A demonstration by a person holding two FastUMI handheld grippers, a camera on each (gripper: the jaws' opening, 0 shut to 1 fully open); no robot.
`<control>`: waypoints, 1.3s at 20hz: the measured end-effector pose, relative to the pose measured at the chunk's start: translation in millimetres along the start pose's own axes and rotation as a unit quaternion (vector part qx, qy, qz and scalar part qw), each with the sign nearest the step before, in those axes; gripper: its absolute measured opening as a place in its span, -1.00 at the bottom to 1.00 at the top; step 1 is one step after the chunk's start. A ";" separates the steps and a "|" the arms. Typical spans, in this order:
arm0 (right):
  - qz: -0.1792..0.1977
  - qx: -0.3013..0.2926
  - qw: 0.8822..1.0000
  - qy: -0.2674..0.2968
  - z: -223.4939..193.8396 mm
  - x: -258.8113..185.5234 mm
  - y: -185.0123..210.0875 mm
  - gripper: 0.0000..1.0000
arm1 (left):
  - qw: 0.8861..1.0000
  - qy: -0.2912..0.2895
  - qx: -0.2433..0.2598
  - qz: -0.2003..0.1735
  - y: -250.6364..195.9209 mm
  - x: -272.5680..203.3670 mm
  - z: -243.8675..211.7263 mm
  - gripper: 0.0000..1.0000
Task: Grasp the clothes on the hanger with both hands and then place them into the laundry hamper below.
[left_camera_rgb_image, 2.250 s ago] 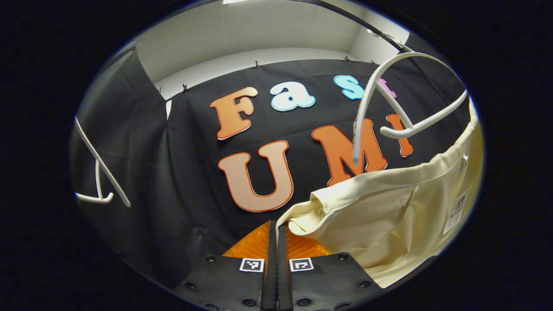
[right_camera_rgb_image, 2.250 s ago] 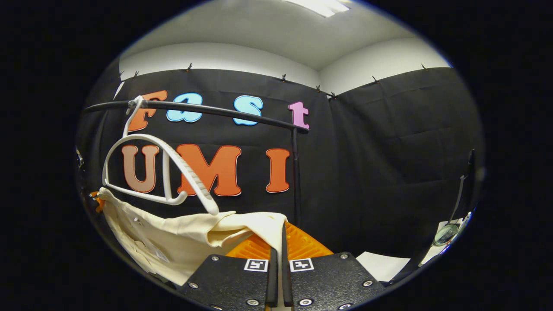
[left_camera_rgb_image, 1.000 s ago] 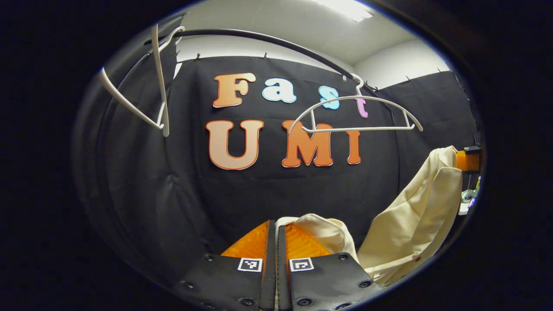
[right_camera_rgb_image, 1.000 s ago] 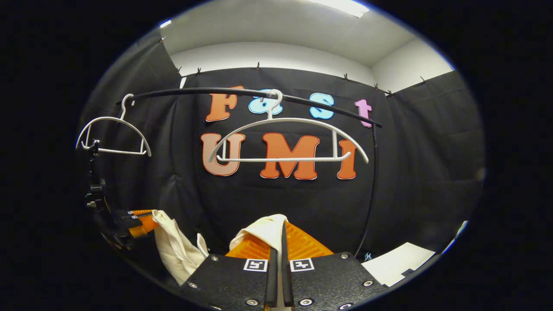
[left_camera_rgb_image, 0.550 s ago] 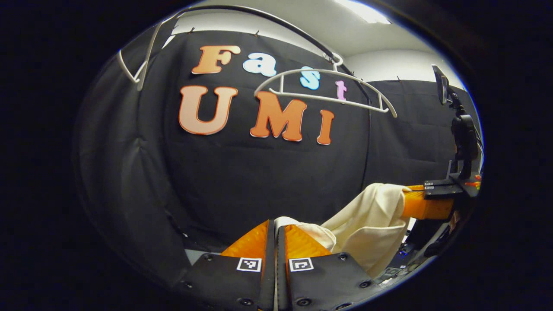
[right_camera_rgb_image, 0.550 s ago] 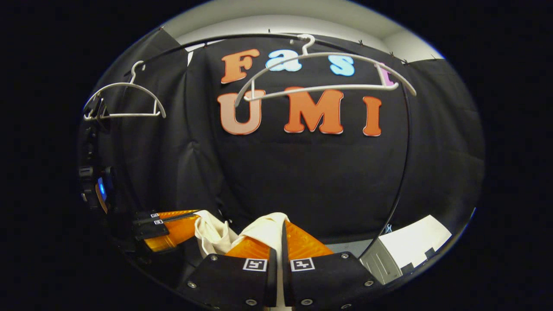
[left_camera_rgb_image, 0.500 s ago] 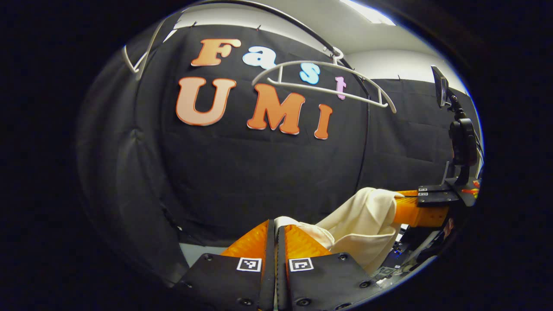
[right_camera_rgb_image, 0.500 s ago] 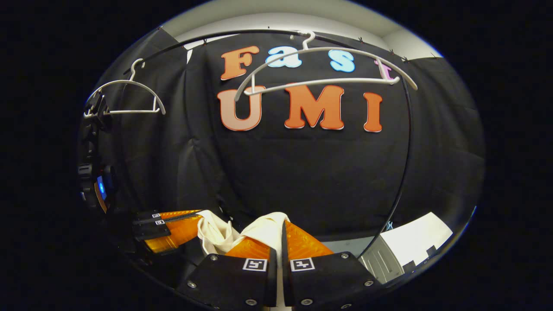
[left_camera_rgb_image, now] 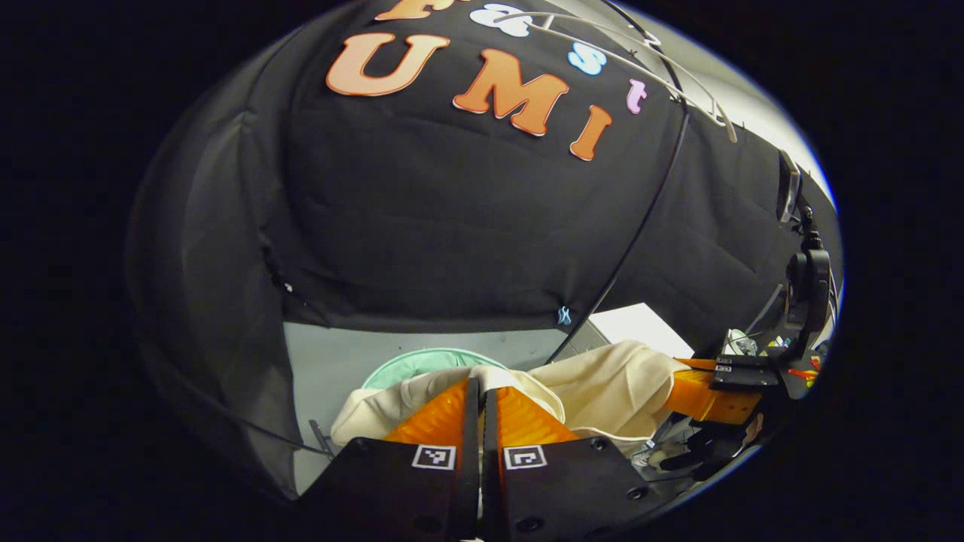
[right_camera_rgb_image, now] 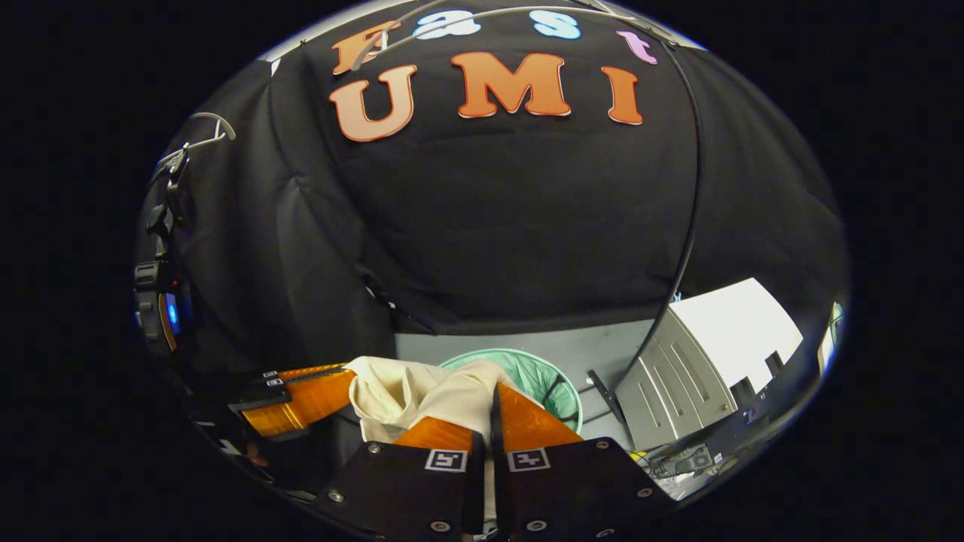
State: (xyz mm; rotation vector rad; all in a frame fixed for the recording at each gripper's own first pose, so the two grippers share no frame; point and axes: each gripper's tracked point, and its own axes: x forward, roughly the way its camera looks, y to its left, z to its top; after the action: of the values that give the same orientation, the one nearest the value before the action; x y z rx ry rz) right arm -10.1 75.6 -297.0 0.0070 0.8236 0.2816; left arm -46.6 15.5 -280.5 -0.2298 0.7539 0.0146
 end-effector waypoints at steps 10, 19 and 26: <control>-0.002 0.018 0.999 0.052 -45.7 8.3 2.5 -0.78 | 0.997 0.057 0.005 0.049 27.4 3.0 -26.1 -0.80; 0.005 0.020 0.998 0.056 -49.5 5.0 9.4 0.63 | 0.994 0.067 0.010 0.085 41.8 -3.1 -29.7 0.42; -0.003 0.031 0.997 0.069 -66.2 -3.9 4.1 0.87 | 0.993 0.066 -0.004 0.102 48.2 -13.6 -33.3 0.96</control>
State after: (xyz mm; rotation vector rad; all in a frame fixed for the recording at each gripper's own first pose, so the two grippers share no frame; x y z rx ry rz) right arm -61.6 71.8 -338.9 0.0426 0.9697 0.2522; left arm -83.6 56.4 -304.4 -0.1623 0.9078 0.1985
